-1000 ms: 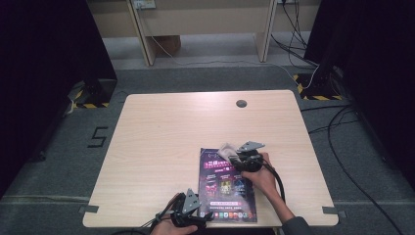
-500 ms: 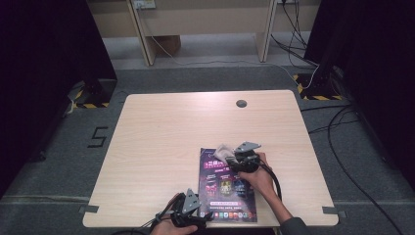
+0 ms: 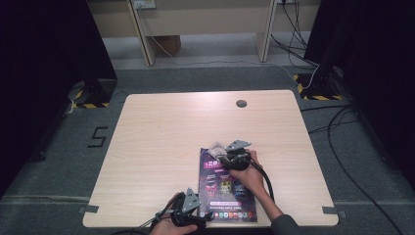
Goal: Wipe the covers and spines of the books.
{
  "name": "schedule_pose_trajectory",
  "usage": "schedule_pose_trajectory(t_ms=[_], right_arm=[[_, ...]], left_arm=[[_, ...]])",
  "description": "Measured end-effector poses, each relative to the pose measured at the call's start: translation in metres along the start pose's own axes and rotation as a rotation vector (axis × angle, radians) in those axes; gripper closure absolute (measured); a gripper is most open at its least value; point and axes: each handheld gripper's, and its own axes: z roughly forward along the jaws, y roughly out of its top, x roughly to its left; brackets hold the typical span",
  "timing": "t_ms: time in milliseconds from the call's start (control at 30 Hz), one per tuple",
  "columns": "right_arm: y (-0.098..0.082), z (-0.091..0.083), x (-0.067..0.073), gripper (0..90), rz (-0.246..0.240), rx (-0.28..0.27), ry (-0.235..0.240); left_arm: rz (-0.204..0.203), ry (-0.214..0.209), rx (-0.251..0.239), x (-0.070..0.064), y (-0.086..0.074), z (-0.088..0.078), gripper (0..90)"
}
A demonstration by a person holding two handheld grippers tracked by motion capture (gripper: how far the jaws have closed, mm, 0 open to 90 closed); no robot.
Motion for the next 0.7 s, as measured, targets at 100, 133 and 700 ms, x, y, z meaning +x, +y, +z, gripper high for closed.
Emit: schedule_pose_trajectory(t_ms=[100, 133, 700], right_arm=[[0.004, 0.005, 0.006, 56.9, -0.018, -0.004, 0.008], [0.006, 0.007, 0.011, 56.9, -0.017, -0.003, 0.018], [0.017, 0.021, 0.019, 56.3, -0.049, -0.026, 0.016]], left_arm=[[-0.002, -0.001, 0.0, 0.0, 0.0, 0.0, 21.5], [-0.001, 0.0, 0.001, 0.0, 0.0, 0.0, 21.5], [-0.004, 0.0, -0.004, 0.0, 0.0, 0.0, 21.5]])
